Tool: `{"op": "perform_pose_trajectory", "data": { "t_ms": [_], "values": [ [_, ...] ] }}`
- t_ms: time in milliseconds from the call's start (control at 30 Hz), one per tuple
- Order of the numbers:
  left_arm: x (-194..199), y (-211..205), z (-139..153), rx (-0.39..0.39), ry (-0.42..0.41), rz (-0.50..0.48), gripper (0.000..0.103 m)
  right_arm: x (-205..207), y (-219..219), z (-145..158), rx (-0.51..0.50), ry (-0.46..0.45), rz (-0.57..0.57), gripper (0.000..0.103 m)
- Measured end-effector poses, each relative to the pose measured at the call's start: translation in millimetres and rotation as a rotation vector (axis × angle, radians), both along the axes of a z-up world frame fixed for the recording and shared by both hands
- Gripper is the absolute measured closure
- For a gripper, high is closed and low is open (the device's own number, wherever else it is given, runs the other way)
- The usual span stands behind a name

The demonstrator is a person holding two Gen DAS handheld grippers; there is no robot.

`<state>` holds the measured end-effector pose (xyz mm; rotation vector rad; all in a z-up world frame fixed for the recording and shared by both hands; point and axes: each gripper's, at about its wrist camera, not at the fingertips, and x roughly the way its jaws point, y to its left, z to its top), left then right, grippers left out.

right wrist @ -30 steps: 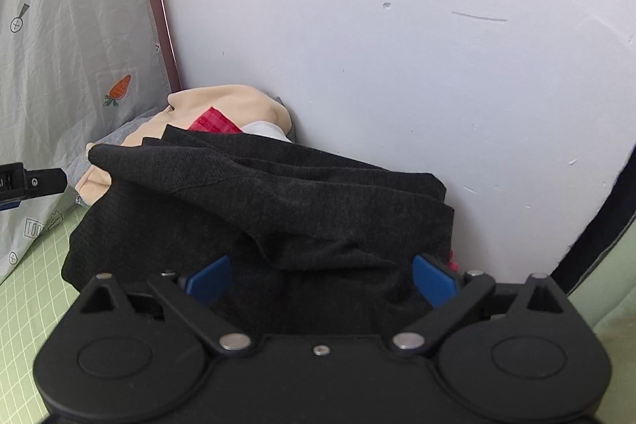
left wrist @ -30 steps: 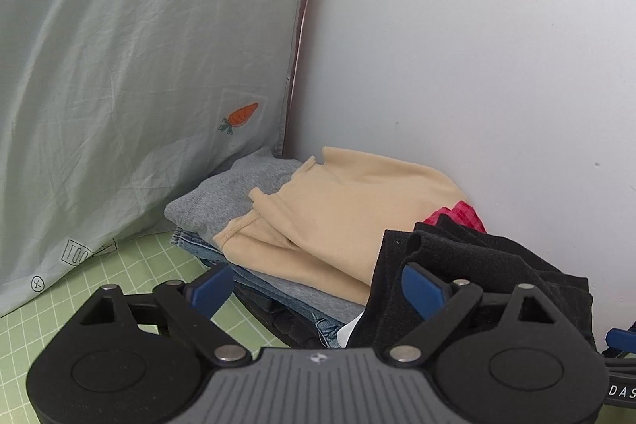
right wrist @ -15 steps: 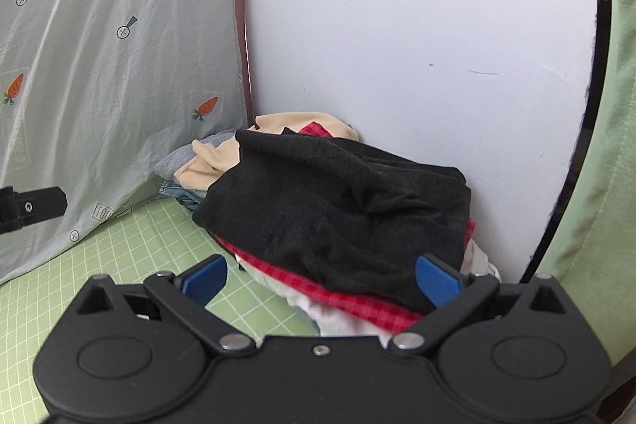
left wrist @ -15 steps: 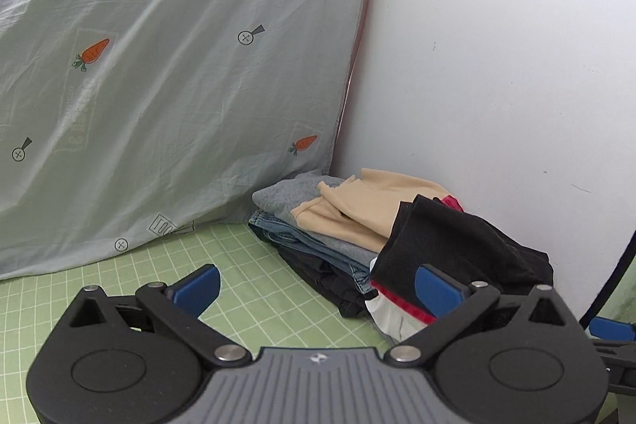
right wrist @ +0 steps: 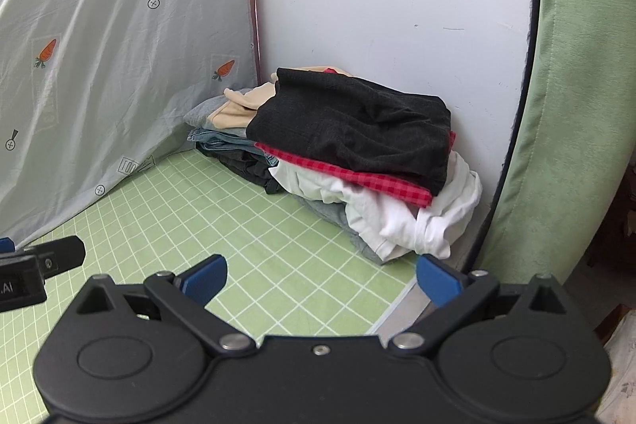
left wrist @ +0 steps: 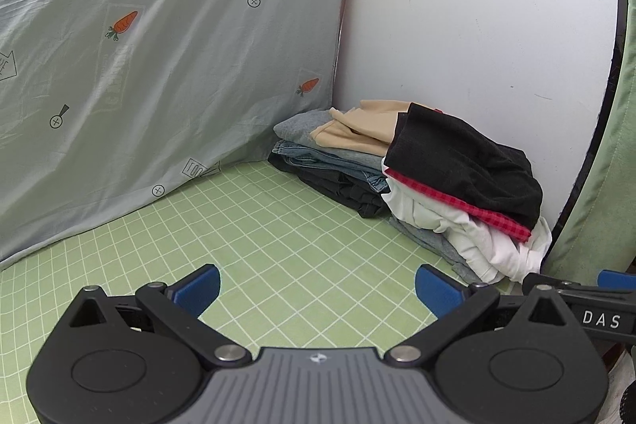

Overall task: Fold clothes
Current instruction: 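Open both grippers and withdraw from the clothes stack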

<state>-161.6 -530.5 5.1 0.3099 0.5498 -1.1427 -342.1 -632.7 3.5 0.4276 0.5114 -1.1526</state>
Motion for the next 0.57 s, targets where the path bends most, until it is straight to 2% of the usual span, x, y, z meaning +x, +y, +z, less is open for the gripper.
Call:
{"op": "perform_pose_trajectory", "data": {
  "t_ms": [333, 567],
  "values": [
    [-2, 63, -8, 0.025, -0.019, 0.002, 0.000, -1, 69, -9, -0.003, 0.010, 0.007, 0.000],
    [-4, 89, -13, 0.030, -0.022, 0.000, 0.000, 0, 96, -12, -0.015, 0.025, 0.010, 0.000]
  ]
}}
